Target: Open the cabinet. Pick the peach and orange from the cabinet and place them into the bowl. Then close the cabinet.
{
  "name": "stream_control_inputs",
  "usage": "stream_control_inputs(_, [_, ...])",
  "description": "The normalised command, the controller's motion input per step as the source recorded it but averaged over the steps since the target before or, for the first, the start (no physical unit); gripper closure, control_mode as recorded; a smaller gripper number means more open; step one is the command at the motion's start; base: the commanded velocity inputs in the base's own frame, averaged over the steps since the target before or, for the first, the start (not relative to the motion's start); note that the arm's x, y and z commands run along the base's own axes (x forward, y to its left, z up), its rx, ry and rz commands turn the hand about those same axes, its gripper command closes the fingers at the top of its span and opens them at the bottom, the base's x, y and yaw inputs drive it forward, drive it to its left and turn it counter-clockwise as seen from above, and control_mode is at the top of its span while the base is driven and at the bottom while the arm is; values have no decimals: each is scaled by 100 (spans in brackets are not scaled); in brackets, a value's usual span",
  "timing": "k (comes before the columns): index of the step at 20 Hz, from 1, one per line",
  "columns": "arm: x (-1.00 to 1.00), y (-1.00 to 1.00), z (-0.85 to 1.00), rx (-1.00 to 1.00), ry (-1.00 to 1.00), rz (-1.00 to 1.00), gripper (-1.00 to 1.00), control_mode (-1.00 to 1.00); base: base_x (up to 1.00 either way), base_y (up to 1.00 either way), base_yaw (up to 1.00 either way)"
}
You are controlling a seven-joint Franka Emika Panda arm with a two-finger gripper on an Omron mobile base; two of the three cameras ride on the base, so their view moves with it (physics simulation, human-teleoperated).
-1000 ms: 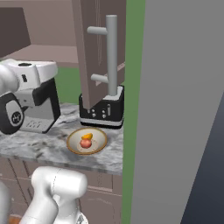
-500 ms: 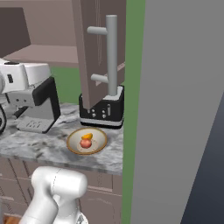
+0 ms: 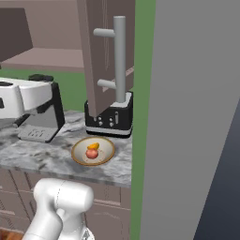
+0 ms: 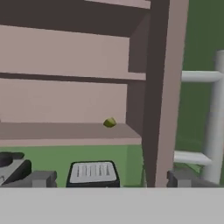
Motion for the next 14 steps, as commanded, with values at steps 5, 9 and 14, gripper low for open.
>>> stream_control_inputs(5, [-24, -71, 21, 16, 0, 0, -100, -100, 0, 0, 0])
stream_control_inputs(9, [3, -52, 3, 6, 0, 13, -100, -100, 0, 0, 0])
stream_control_inputs(14, [7, -39, 0, 0, 0, 15, -100, -100, 0, 0, 0])
